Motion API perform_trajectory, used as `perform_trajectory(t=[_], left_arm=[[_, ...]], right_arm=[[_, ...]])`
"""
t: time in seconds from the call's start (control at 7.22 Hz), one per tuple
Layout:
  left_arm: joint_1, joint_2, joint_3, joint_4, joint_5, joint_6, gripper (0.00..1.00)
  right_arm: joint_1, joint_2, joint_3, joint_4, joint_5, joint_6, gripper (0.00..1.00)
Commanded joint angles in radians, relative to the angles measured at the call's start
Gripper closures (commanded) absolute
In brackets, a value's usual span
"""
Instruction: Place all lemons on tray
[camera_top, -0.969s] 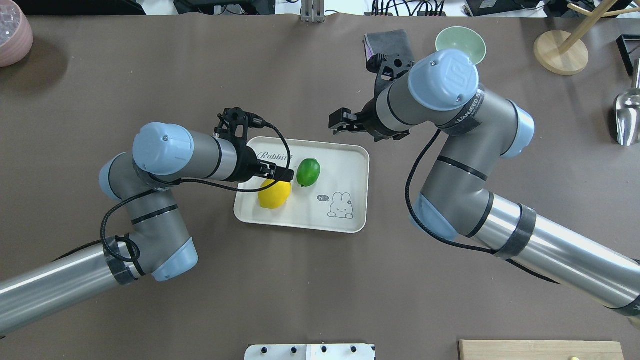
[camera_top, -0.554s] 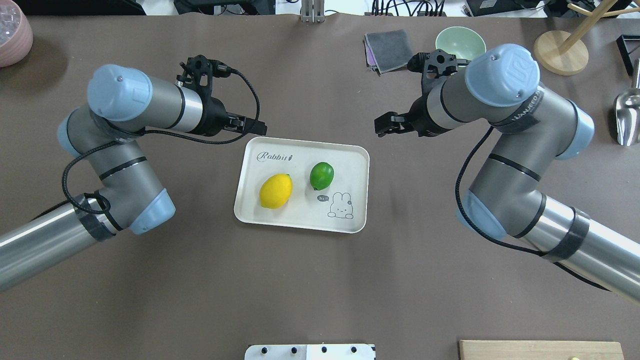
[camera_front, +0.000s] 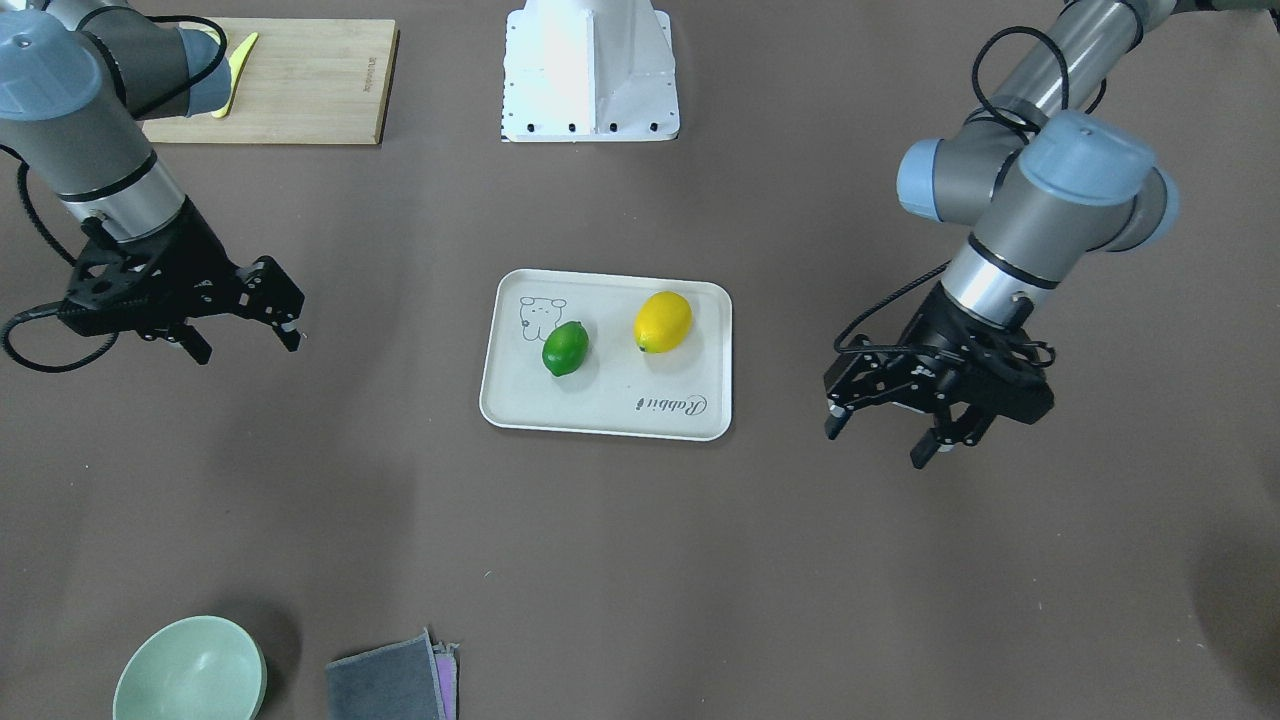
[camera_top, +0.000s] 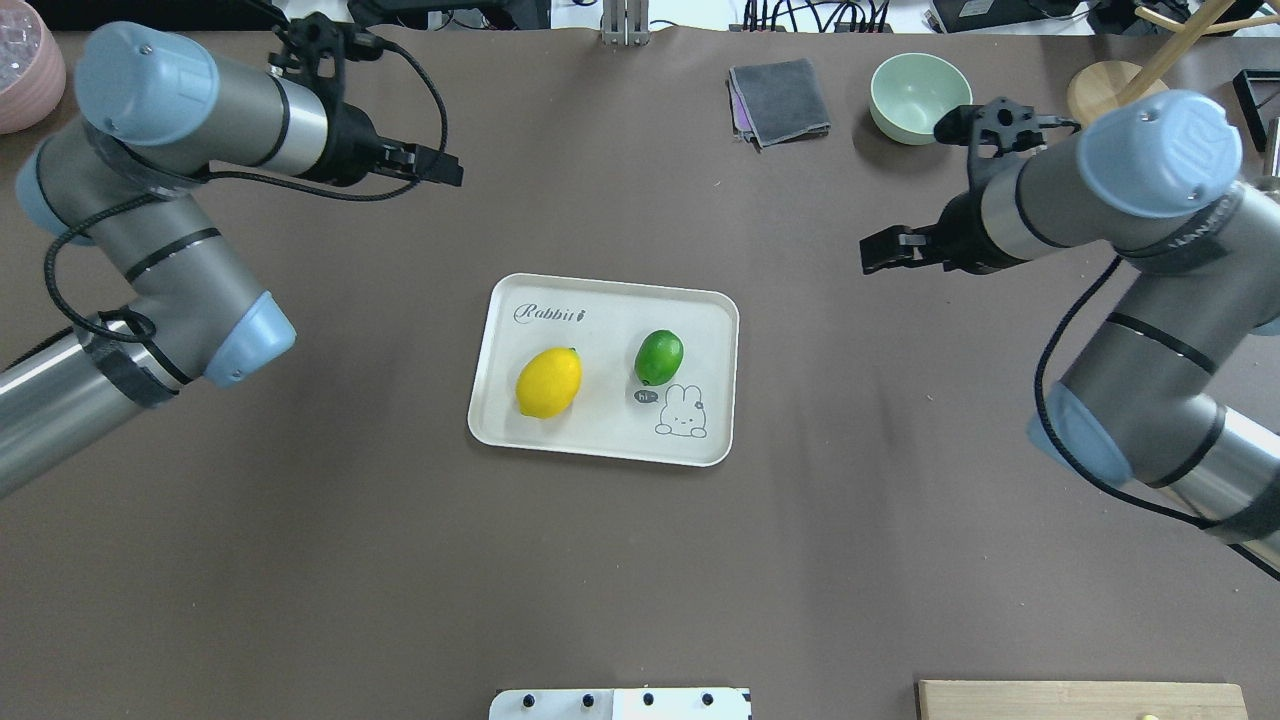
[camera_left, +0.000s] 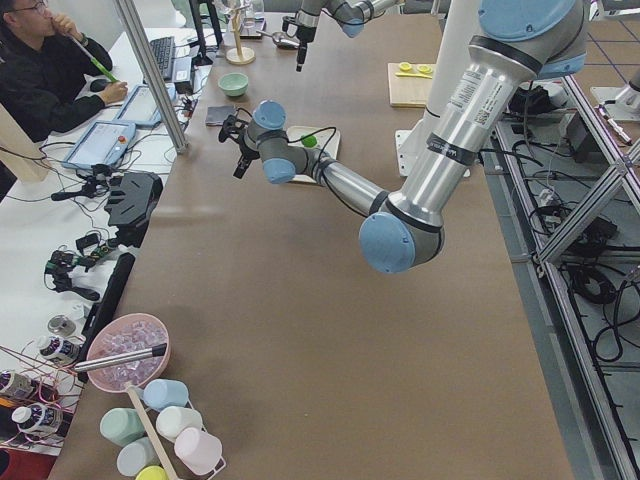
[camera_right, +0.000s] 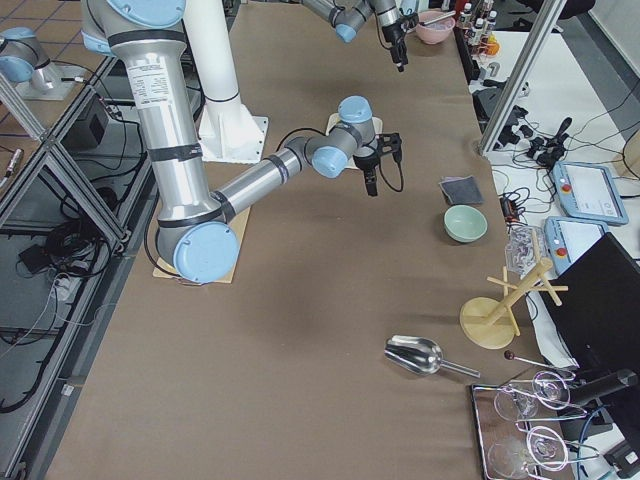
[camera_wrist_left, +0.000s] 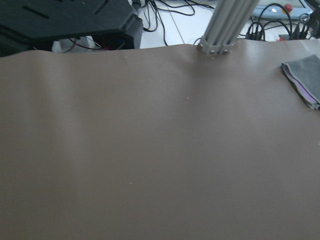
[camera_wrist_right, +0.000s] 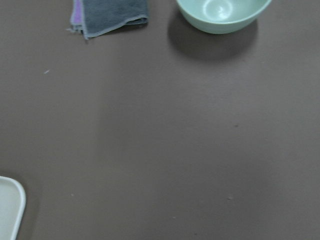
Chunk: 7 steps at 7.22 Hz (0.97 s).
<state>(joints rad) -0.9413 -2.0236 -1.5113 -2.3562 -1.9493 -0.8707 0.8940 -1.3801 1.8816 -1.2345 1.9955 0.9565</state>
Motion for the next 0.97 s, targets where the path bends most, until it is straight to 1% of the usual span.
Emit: perform_trajectory(t=[0.0,0.14,0.28,0.42,0.55,0.69,0.83], left_arm=[[-0.028,0.098,0.034,-0.139,0.077,0.036,0.02],[-0.027,0.102,0.063,-0.138,0.136,0.035,0.02],[-0.039,0.111,0.089,-0.123,0.130,0.033,0.02],[-0.060,0.121,0.105,-0.095,0.112,0.035,0.02],[-0.141,0.123,0.100,-0.010,-0.037,0.062,0.02],[-0.234,0.134,0.096,0.067,-0.207,0.176,0.02],[-0.311,0.178,0.095,0.090,-0.273,0.319,0.02]], right_arm=[[0.081,-0.078,-0.013,-0.011,0.029,-0.128,0.00],[0.129,-0.136,-0.021,-0.017,0.034,-0.275,0.00],[0.188,-0.175,-0.033,-0.046,0.055,-0.427,0.00],[0.268,-0.221,-0.032,-0.081,0.118,-0.561,0.00],[0.355,-0.271,-0.032,-0.106,0.219,-0.656,0.00],[0.421,-0.333,-0.030,-0.102,0.273,-0.733,0.00],[0.468,-0.380,-0.030,-0.096,0.298,-0.784,0.00]])
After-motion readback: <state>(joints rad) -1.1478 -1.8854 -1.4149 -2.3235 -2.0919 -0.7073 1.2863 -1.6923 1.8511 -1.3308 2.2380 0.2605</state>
